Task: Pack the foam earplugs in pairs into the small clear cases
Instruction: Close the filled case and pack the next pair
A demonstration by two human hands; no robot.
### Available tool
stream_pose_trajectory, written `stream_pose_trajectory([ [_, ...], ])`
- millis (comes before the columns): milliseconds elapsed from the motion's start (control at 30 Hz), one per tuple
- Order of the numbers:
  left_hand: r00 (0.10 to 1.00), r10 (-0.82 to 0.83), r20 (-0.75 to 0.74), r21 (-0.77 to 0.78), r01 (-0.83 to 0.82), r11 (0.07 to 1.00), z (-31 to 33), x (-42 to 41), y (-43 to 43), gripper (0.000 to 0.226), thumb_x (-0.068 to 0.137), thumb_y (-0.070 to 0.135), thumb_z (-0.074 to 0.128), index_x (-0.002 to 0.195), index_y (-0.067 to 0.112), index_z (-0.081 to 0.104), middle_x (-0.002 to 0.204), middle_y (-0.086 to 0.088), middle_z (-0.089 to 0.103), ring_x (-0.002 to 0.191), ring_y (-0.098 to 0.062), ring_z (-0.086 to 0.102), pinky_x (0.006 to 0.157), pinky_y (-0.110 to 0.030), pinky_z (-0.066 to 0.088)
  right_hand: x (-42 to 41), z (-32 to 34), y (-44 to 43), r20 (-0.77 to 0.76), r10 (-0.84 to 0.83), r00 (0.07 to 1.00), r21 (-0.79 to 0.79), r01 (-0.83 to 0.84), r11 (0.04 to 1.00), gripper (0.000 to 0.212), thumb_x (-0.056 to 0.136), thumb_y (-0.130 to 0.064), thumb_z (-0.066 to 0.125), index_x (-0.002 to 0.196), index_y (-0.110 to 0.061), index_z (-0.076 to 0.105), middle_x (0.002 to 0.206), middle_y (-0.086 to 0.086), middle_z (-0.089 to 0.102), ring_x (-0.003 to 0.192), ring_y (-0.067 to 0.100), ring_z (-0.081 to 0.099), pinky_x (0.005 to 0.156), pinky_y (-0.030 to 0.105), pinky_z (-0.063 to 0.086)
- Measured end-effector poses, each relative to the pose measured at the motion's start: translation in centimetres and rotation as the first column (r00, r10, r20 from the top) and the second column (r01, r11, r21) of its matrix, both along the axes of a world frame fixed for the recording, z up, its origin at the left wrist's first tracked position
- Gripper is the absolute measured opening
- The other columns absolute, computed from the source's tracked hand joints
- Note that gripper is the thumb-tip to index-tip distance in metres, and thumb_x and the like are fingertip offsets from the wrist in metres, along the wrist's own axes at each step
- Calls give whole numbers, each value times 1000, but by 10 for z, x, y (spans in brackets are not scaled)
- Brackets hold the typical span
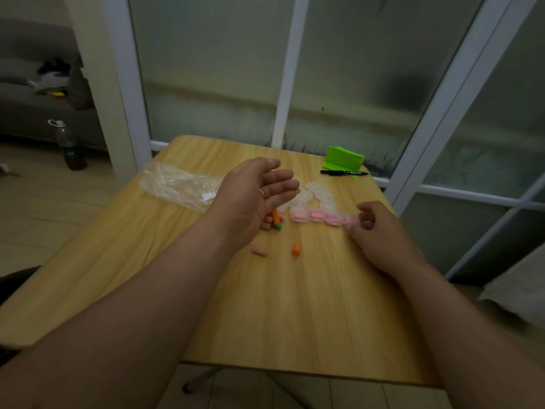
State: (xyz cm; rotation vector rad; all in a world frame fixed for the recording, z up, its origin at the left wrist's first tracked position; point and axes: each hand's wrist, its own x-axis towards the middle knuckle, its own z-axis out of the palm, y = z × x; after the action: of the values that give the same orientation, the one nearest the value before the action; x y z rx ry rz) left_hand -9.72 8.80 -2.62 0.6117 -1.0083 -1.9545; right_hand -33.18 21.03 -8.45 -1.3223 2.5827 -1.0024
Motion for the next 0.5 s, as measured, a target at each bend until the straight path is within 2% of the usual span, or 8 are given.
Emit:
stream_pose_trajectory([
  [100,1000,26,16,-5,-26,1000,1,3,-1,28,105,15,55,126,-2,61,114,-23,73,100,-33,78,88,-44,65,1,-2,3,13,-6,1000,-23,7,1000,55,99,-39,70,148,-22,53,137,2,65,119,19,64,103,44,54],
  [200,997,58,50,-15,-58,998,-2,7,1,31,111,24,47,120,-1,65,103,-18,75,88,-28,75,87,-43,65,6,-4,6,12,-14,1000,-37,15,999,52,100,-40,69,147,-20,56,139,3,66,123,19,64,104,40,52],
  [300,995,31,96,-32,-28,999,-3,8,8,48,113,42,40,110,3,68,98,-16,77,85,-26,75,81,-41,63,11,-4,8,-10,-27,1000,-42,26,999,49,102,-42,65,145,-19,57,140,3,66,125,20,63,103,38,51],
  [367,995,-1,104,-36,5,999,-3,8,9,58,112,50,36,111,2,70,98,-17,78,84,-27,75,78,-41,64,12,-3,6,34,-39,999,-54,41,998,48,103,-44,63,144,-20,58,140,2,66,125,19,62,103,39,51],
  [433,995,-23,97,-51,28,998,-1,8,6,57,113,48,35,118,3,70,105,-19,78,87,-28,75,83,-43,64,11,1,1,80,-58,995,-59,62,996,47,104,-45,61,143,-19,59,140,4,65,125,20,61,102,39,49],
  [500,997,-29,78,-62,34,997,2,8,3,45,113,39,40,124,5,68,114,-21,76,92,-29,74,89,-44,62,8,10,-11,67,-81,994,-19,83,996,48,104,-45,60,143,-17,59,141,7,64,126,24,60,97,35,44],
])
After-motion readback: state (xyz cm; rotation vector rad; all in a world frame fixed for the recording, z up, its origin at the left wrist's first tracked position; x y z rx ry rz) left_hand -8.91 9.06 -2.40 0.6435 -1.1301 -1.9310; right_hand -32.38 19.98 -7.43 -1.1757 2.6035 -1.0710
